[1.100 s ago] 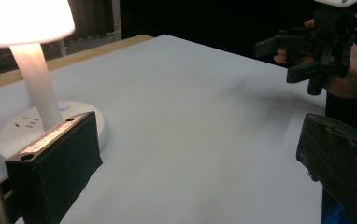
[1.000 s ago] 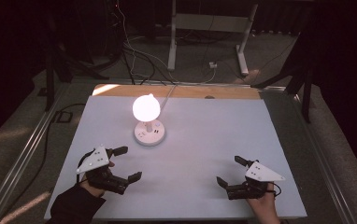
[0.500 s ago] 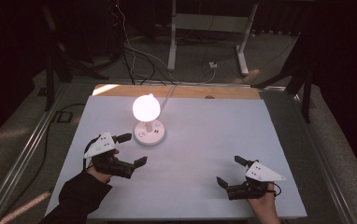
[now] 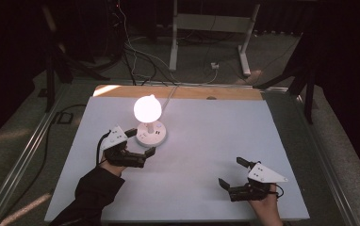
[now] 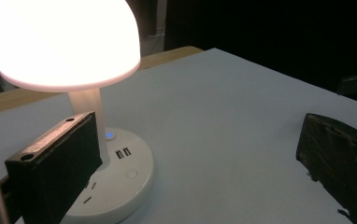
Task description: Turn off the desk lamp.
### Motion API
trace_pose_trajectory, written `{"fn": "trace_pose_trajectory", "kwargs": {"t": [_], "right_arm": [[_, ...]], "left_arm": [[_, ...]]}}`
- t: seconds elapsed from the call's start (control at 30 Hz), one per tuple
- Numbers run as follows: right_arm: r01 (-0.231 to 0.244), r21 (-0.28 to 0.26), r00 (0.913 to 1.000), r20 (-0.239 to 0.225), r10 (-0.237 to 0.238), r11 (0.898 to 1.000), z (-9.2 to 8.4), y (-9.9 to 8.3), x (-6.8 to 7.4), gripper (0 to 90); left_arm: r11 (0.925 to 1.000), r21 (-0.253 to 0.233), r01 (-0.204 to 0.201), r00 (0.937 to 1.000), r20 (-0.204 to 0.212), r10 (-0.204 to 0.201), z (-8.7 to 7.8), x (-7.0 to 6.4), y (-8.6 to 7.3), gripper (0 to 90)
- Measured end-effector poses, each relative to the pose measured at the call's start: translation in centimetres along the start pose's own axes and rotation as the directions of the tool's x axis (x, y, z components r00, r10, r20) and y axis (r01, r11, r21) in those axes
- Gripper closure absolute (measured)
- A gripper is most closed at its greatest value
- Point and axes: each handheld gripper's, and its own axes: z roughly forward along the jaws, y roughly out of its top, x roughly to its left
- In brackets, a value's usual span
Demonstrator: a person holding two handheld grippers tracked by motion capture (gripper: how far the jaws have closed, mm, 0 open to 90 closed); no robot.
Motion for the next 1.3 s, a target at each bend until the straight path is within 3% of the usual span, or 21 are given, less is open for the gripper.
{"fn": "trace_pose_trajectory", "kwargs": {"t": [0.2, 0.27, 0.4, 0.53, 0.7, 0.83, 1.03, 1.3], "right_arm": [[0.0, 0.001, 1.0, -0.001, 0.0, 1.0, 0.0, 0.0, 0.0, 0.0], [-0.003, 0.001, 1.0, -0.004, 0.003, 1.0, 0.0, 0.0, 0.0, 0.0], [-0.002, 0.0, 1.0, -0.007, 0.002, 1.0, 0.0, 0.0, 0.0, 0.0], [-0.002, 0.001, 1.0, -0.009, 0.002, 1.0, 0.0, 0.0, 0.0, 0.0], [-0.007, -0.002, 0.9999, -0.012, 0.007, 1.0, 0.0, 0.0, 0.0, 0.0], [-0.002, 0.001, 0.9999, -0.014, 0.002, 1.0, 0.0, 0.0, 0.0, 0.0], [-0.004, -0.003, 0.9998, -0.019, 0.004, 1.0, -0.1, 0.1, 0.0, 0.0], [-0.004, -0.002, 0.9998, -0.022, 0.004, 1.0, -0.1, 0.1, 0.0, 0.0]], "left_arm": [[1.0, 0.006, 0.005, 0.9999, -0.01, -0.005, 1.3, 0.0, -0.4, 0.5], [0.9995, 0.016, 0.026, 0.9997, -0.003, -0.026, 1.6, 0.1, -0.4, 0.5], [0.9998, 0.018, 0.01, 0.9992, -0.038, -0.009, 2.2, 0.2, -0.7, 0.5], [0.9997, 0.016, 0.02, 0.9997, -0.018, -0.02, 2.7, 0.7, -1.0, 0.5], [0.9993, 0.03, 0.022, 0.9995, -0.025, -0.021, 3.4, 1.3, -1.3, 1.0], [0.9985, 0.05, 0.019, 0.9997, -0.014, -0.019, 3.9, 1.8, -1.8, 6.3], [0.997, 0.074, 0.023, 0.9984, -0.054, -0.019, 4.6, 2.1, -2.3, 16.8], [0.995, 0.099, 0.019, 0.9958, -0.091, -0.01, 5.2, 2.5, -2.4, 46.8]]}}
